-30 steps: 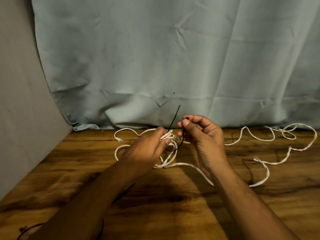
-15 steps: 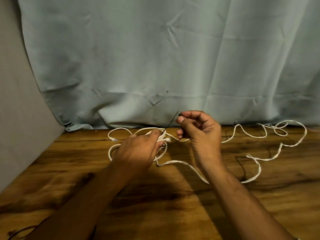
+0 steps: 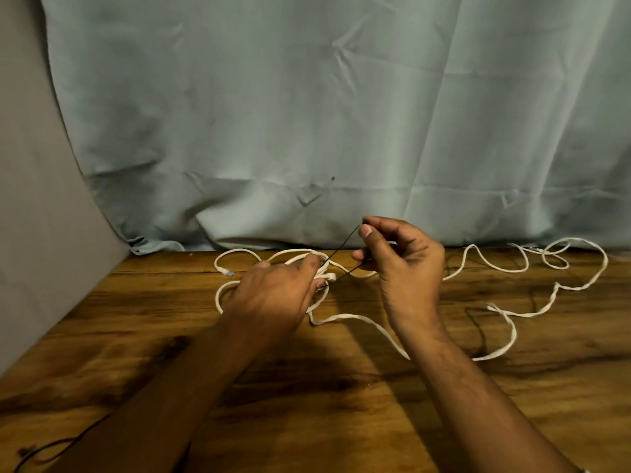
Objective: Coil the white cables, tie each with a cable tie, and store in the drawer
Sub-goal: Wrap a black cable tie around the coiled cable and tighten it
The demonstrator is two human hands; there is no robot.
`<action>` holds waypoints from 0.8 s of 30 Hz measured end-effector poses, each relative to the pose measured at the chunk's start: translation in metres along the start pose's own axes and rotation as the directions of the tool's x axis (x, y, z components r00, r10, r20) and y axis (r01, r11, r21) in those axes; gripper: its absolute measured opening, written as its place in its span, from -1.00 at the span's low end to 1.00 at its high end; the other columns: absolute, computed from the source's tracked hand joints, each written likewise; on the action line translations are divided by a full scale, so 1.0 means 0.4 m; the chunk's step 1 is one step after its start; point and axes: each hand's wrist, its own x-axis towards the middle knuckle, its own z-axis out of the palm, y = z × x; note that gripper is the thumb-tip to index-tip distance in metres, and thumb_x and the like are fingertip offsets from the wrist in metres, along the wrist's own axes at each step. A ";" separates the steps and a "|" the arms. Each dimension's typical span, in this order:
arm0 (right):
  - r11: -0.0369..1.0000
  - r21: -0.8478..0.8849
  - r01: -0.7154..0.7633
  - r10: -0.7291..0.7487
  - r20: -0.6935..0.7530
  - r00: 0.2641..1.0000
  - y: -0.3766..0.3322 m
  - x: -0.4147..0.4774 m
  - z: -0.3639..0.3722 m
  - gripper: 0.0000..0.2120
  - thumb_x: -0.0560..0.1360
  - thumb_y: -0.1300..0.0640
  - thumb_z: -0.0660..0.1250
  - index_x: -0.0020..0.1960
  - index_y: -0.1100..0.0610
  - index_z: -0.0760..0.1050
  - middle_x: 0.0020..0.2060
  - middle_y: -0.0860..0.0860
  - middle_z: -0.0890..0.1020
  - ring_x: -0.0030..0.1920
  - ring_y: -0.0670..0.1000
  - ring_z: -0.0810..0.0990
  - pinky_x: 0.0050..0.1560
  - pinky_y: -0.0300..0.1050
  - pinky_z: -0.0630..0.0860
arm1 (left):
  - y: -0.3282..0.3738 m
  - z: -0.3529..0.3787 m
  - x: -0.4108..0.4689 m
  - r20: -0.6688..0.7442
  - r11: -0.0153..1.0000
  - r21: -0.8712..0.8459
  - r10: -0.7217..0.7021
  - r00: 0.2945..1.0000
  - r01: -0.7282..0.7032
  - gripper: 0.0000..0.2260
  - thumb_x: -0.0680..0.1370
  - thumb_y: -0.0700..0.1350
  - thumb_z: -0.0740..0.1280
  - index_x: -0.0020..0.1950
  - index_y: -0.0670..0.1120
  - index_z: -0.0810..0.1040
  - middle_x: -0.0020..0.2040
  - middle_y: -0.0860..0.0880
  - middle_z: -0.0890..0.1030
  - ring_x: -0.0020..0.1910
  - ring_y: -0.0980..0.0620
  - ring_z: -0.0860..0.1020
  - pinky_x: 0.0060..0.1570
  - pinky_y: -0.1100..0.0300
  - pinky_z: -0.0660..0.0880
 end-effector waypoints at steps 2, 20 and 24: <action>1.000 -0.027 0.011 -0.011 0.012 1.000 0.000 0.000 -0.001 -0.86 0.55 0.30 0.46 0.10 0.23 0.70 -0.12 0.13 0.76 -0.29 0.06 0.70 -0.28 -0.16 0.64 | 0.001 -0.001 0.001 0.018 1.000 -0.004 -0.004 1.000 0.004 -0.69 0.73 0.13 -0.02 0.41 0.04 0.25 0.09 0.00 0.63 0.05 -0.08 0.56 -0.07 0.07 0.23; 0.994 -0.109 0.000 0.014 0.125 0.992 -0.009 0.001 -0.002 -0.91 0.56 0.33 0.45 0.01 0.20 0.69 -0.26 0.05 0.68 -0.32 0.04 0.59 -0.33 -0.29 0.51 | -0.012 0.001 0.005 0.044 0.999 0.035 0.007 0.999 -0.009 -0.70 0.73 0.12 -0.03 0.37 0.02 0.28 0.04 0.00 0.62 0.02 -0.09 0.55 -0.01 0.03 0.27; 0.997 -0.005 -0.078 0.078 0.164 0.983 -0.008 0.002 -0.003 -0.92 0.54 0.35 0.45 0.02 0.25 0.68 -0.25 0.08 0.67 -0.32 0.01 0.56 -0.35 -0.29 0.50 | -0.004 -0.004 0.004 0.064 0.998 0.053 0.030 0.997 -0.033 -0.71 0.73 0.13 -0.01 0.36 0.03 0.28 0.12 -0.02 0.62 0.09 -0.11 0.56 0.07 0.01 0.33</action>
